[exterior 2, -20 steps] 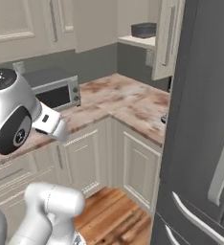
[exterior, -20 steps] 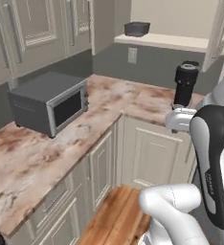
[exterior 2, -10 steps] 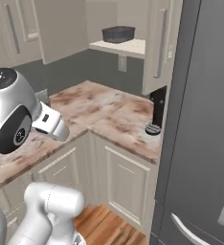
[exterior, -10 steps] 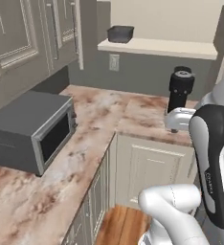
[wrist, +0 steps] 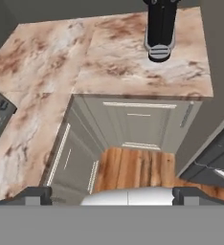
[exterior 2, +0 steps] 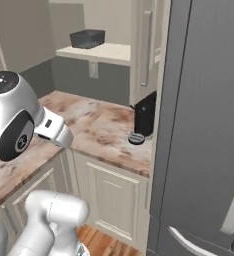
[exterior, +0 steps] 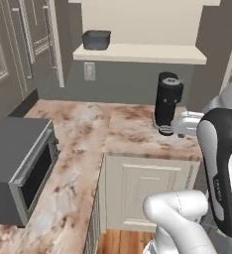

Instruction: Retrieve the tupperware and aluminum foil from the cabinet and place them on the dining counter near the plate with fishs to prepare for storing leftovers.

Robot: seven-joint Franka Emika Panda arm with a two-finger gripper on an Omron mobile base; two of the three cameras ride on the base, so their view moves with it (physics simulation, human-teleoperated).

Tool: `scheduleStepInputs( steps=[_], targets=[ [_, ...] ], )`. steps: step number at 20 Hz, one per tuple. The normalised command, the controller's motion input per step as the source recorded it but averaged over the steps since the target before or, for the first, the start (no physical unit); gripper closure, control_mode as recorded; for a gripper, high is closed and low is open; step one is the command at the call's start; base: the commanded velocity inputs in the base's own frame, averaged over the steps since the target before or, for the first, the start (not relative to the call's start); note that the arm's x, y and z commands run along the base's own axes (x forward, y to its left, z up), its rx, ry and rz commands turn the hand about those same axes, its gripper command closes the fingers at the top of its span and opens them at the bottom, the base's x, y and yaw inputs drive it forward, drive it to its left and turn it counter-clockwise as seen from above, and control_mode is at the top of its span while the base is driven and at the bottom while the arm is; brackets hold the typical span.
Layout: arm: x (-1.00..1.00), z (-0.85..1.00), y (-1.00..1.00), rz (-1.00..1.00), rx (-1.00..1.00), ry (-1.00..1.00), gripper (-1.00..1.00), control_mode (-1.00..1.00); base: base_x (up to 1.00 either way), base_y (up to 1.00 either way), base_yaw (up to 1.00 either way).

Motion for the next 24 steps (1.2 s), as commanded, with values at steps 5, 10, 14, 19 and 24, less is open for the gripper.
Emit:
scheduleStepInputs(
  steps=[5,10,14,19,24],
  targets=[
    [0.0,0.0,0.0,0.0,0.0,0.0,-1.0,1.0,0.58,0.44,-0.37],
    [0.0,0.0,0.0,0.0,0.0,0.0,-1.0,1.0,0.58,0.25,-0.32],
    [0.0,0.0,0.0,0.0,0.0,0.0,-1.0,1.0,0.58,0.15,-0.28],
    [0.0,0.0,0.0,0.0,0.0,0.0,-1.0,1.0,0.49,0.48,-0.22],
    [0.0,0.0,0.0,0.0,0.0,0.0,-1.0,1.0,0.4,0.79,-0.13]
  ],
)
